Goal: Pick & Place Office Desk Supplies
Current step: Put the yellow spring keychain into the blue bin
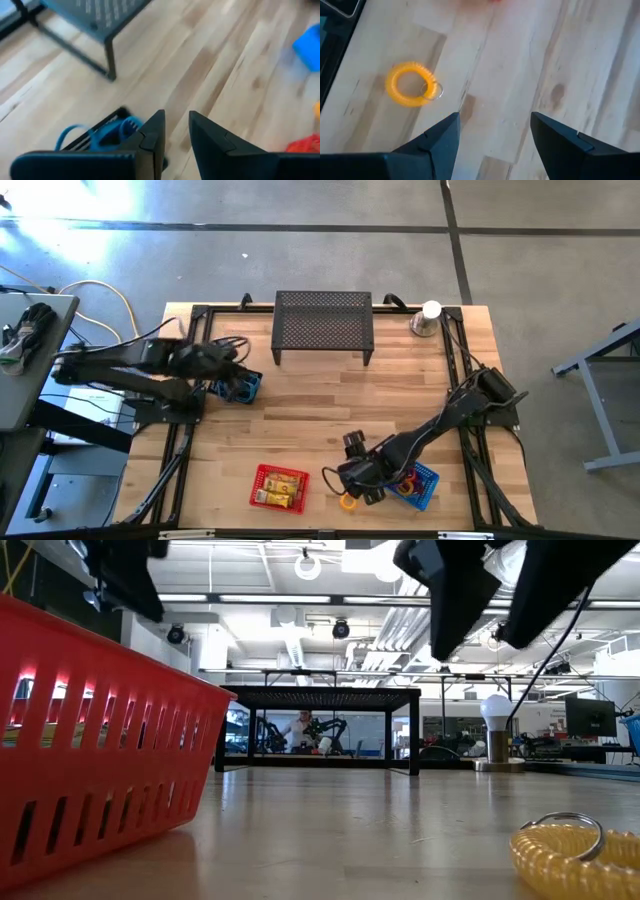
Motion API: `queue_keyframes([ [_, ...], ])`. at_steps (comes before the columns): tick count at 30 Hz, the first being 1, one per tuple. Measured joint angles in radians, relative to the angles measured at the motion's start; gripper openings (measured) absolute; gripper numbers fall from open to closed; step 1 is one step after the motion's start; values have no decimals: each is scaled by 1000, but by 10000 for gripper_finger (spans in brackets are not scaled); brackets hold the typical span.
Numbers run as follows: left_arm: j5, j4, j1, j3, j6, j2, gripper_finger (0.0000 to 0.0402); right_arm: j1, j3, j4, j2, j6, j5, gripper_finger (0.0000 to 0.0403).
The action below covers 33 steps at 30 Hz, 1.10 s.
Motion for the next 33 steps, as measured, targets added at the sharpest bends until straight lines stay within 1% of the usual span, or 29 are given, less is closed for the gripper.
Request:
queue_keyframes([
  [3, -144, 86, -136, -55, -103, -61, 81, 15, 0, 22, 0, 13, 50, 230],
  [6, -246, 153, -263, -129, -166, -76, 81, 27, 0, 67, 0, 42, 48, 230],
  [8, -285, 220, -342, -174, -178, -68, 81, 39, 0, 84, 6, 20, 52, 230],
  [10, -316, 299, -412, -214, -179, -51, 81, 50, 2, 85, 27, -46, 47, 230],
  [13, -391, 417, -509, -246, -160, -8, 81, 65, -1, 80, 57, -111, 40, 230],
  [16, -489, 472, -587, -256, -153, 54, 81, 64, 0, 118, 74, -113, -11, 230],
  [19, -579, 515, -649, -256, -155, 128, 81, 59, 0, 149, 88, -116, -39, 230],
  [22, -655, 596, -698, -256, -147, 205, 81, 58, 0, 149, 89, -114, -39, 230],
  [25, -688, 672, -735, -256, -107, 269, 81, 58, 0, 164, 89, -111, -30, 230],
  [28, -689, 718, -753, -256, -90, 308, 81, 58, 0, 217, 89, -83, -30, 224],
  [33, -681, 761, -778, -255, -99, 330, 81, 64, 0, 236, 88, -60, -33, 199],
])
